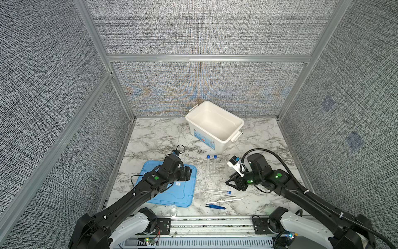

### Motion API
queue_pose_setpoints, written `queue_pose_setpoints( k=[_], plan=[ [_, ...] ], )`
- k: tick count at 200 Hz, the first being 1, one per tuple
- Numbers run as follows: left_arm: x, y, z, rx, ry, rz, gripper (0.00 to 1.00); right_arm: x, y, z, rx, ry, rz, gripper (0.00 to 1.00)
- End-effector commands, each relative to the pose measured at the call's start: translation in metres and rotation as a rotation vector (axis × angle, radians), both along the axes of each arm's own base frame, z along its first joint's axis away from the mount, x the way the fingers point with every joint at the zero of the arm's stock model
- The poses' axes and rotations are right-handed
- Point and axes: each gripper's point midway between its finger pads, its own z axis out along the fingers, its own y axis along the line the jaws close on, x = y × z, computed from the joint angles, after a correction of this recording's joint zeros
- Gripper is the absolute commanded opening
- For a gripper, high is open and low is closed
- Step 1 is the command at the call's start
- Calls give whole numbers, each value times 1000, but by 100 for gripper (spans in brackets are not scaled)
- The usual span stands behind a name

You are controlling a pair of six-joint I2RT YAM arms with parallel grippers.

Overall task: Organize the chemistry lab equipment
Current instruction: 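Lower the right gripper and grasp a lying blue-capped tube at its cap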

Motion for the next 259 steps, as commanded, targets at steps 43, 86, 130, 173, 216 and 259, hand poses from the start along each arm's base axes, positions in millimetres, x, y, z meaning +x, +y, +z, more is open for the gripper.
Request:
queue_pose_setpoints(
  k=[43, 86, 130, 173, 216, 259],
  plan=[
    [24, 18, 2, -81, -74, 121, 77, -27, -28, -67, -324, -350, 601, 46],
    [21, 17, -13, -62, -36, 104, 77, -21, -27, -104, -374, -220, 591, 37],
    [20, 16, -9, -56, -52, 80, 77, 1, -20, -114, -377, -258, 504, 29],
    [18, 18, -9, -54, -61, 79, 77, 6, -20, -121, -382, -256, 472, 33],
    [18, 18, -9, -59, -63, 77, 77, 4, -23, -129, -407, -233, 485, 33],
    [17, 18, -7, -65, -75, 80, 77, 5, -27, -135, -434, -227, 485, 32]
  ],
)
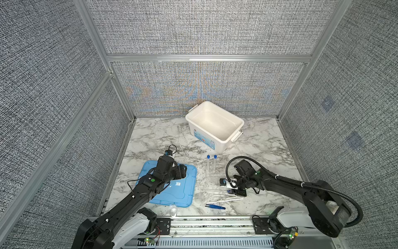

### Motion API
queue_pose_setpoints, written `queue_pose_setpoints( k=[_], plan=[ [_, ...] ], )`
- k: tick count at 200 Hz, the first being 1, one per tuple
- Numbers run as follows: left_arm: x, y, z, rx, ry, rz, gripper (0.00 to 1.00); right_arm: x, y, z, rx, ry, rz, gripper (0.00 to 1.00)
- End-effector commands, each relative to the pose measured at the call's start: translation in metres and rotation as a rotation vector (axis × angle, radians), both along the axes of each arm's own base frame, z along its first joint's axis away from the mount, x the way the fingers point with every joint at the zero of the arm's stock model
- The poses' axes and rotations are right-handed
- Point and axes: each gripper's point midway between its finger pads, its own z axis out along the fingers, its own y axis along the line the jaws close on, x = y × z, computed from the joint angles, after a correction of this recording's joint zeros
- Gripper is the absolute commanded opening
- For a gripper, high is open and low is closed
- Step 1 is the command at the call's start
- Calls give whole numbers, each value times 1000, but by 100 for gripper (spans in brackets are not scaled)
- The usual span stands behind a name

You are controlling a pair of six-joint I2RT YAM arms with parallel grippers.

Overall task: Organize the chemistry lab equipment
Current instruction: 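Lower the right gripper and grasp a lying blue-capped tube at its cap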

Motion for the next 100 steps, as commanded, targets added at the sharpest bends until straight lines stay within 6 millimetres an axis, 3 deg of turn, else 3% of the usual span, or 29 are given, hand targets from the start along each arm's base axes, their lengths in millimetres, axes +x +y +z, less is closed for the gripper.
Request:
queue_pose_setpoints(
  k=[1, 100],
  plan=[
    [3, -2, 5, -12, -28, -5, 77, 2, -3, -4, -20, -6, -5, 32],
    [1, -10, 22, -60, -85, -55, 78, -3, 4, -8, 9, 45, -3, 30]
  ],
)
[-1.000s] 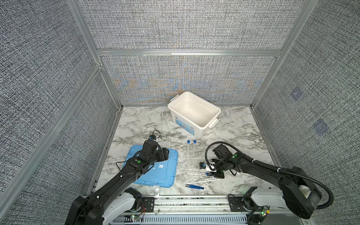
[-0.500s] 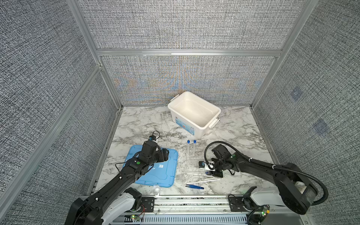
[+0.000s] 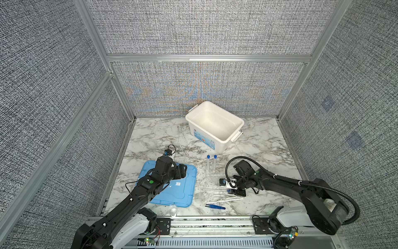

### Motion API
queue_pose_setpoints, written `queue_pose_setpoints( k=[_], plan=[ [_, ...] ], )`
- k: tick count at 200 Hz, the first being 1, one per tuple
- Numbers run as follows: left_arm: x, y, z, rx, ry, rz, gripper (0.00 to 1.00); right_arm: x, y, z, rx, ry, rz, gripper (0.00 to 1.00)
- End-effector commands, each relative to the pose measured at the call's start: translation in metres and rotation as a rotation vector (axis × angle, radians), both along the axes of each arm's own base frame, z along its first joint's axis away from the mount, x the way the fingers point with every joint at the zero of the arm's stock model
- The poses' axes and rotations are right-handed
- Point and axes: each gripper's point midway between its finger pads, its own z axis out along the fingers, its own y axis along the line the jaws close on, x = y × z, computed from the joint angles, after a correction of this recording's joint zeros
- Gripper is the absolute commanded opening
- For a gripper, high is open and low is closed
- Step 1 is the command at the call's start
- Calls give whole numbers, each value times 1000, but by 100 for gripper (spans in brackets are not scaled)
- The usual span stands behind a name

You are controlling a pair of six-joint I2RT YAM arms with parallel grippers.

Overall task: Organize the chemistry lab equipment
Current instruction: 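Lower the right gripper and grasp a lying blue-capped tube at its cap, then lift the tube upright with the right gripper while the left gripper moves inward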

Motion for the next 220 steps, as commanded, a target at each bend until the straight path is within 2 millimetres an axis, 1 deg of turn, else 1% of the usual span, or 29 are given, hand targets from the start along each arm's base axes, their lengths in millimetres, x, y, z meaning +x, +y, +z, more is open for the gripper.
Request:
queue_pose_setpoints(
  k=[1, 40, 87, 132, 150, 166, 182, 220],
  plan=[
    [0, -6, 9, -31, -36, -33, 78, -4, 0, -3, -1, 38, -6, 30],
    [-1, -7, 18, -64, -70, -35, 79, -3, -4, -7, -44, 54, -6, 26],
    [-4, -18, 22, -128, -42, -62, 79, -3, -6, -1, -37, 30, -11, 25],
    [-11, -24, 20, -174, 6, -78, 80, -2, -6, 1, -33, 23, -15, 23],
    [-12, -23, 18, -173, 16, -74, 80, -6, -9, -3, -54, 50, -16, 26],
    [-13, -23, 16, -175, 20, -70, 80, -8, -8, -6, -61, 73, -11, 27],
    [-13, -23, 17, -182, 22, -68, 80, -9, -6, -7, -56, 88, -3, 26],
    [-16, -24, 15, -186, 39, -71, 80, -8, -9, -7, -72, 77, -4, 22]
  ],
)
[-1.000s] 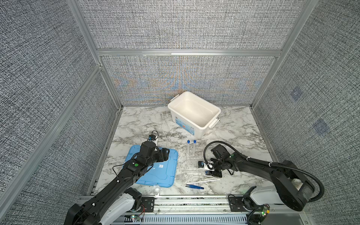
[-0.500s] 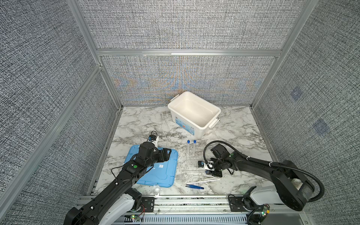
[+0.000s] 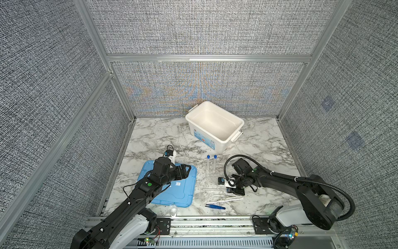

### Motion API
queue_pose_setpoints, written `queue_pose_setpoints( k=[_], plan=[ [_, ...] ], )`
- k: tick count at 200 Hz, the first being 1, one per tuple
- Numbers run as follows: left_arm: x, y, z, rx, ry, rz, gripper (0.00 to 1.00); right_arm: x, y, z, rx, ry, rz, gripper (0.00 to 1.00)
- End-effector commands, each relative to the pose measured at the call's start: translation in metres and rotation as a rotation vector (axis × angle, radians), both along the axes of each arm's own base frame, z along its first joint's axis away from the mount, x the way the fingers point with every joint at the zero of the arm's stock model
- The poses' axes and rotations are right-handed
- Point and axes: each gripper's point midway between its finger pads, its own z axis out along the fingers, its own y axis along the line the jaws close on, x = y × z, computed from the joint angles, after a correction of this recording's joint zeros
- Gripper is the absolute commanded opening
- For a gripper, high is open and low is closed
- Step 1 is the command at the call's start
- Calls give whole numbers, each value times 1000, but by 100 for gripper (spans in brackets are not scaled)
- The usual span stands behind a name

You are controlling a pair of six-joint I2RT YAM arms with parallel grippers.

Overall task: Organize the chemistry lab equipment
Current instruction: 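Lift the tube upright with the right gripper while the left gripper moves inward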

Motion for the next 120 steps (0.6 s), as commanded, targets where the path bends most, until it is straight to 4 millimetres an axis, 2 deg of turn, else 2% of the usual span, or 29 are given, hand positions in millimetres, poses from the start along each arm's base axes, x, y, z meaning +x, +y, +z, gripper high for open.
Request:
queue_pose_setpoints(
  k=[1, 40, 120],
  plan=[
    [-2, -1, 0, -10, 9, -9, 80, -10, -11, -5, -52, 33, -1, 22],
    [-6, -4, -1, -30, 34, -17, 81, -9, -9, 1, -28, 13, 0, 18],
    [-17, -12, -10, -82, 118, -44, 81, -8, 1, 7, 30, 23, -11, 17]
  ],
)
